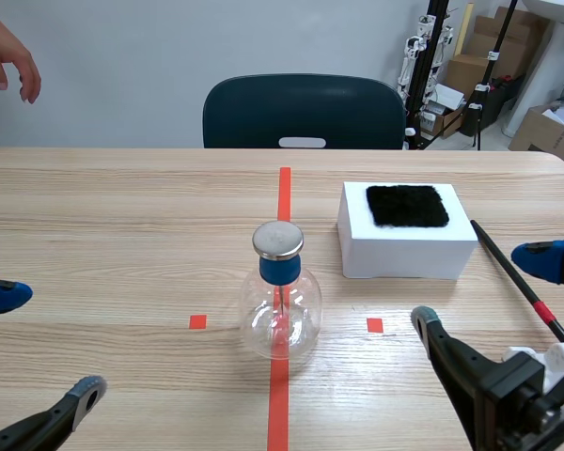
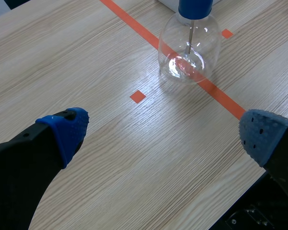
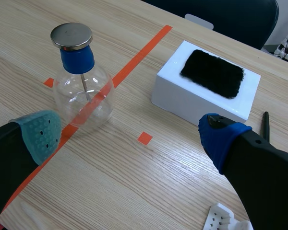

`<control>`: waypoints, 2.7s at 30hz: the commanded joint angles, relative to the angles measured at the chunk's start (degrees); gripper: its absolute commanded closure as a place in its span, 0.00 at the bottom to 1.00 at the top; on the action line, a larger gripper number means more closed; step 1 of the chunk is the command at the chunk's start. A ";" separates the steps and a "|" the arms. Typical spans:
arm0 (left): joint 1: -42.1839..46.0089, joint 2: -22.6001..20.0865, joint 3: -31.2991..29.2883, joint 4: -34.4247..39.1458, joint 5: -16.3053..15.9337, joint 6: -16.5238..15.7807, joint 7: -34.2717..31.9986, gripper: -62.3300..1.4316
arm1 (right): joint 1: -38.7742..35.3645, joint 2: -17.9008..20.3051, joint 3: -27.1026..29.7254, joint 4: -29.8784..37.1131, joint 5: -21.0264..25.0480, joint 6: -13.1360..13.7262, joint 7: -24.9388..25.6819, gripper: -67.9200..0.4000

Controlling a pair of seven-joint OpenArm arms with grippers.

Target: Do the electroscope experiment. pick up the black charging rod

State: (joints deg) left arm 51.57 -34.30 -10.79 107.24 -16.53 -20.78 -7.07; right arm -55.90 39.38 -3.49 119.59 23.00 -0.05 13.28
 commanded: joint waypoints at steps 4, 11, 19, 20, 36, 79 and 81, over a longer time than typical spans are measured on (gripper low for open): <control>-0.02 0.13 0.26 0.39 -0.42 0.09 -0.83 0.00 | 0.66 0.00 0.33 0.74 0.20 -0.17 1.05 0.14; -0.02 0.13 0.26 0.39 -0.42 0.09 -0.83 0.00 | 0.66 0.00 0.31 0.74 0.20 -0.17 1.03 0.14; -0.02 0.13 0.26 0.39 -0.42 0.09 -0.83 0.00 | 0.68 0.00 0.31 0.74 0.17 -0.20 1.09 0.14; -0.02 0.13 0.26 0.39 -0.42 0.09 -0.83 0.00 | 0.68 0.00 0.31 0.74 0.17 -0.20 1.07 0.14; -0.02 0.13 0.26 0.39 -0.42 0.09 -0.83 0.00 | 0.68 0.00 0.33 0.74 0.20 -0.20 0.26 0.14; -20.11 9.81 0.28 -39.87 23.74 -12.83 -50.71 0.00 | 38.03 0.09 4.28 -9.16 15.45 -0.76 -66.75 0.14; -21.68 9.81 0.28 -41.94 26.05 -14.03 -53.79 0.00 | 41.33 -0.20 4.26 -11.06 15.37 -0.59 -69.13 0.14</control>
State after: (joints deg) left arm 30.24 -24.01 -10.68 64.23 10.00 -34.63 -59.33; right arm -16.19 39.16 0.36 108.05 38.57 -0.67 -55.79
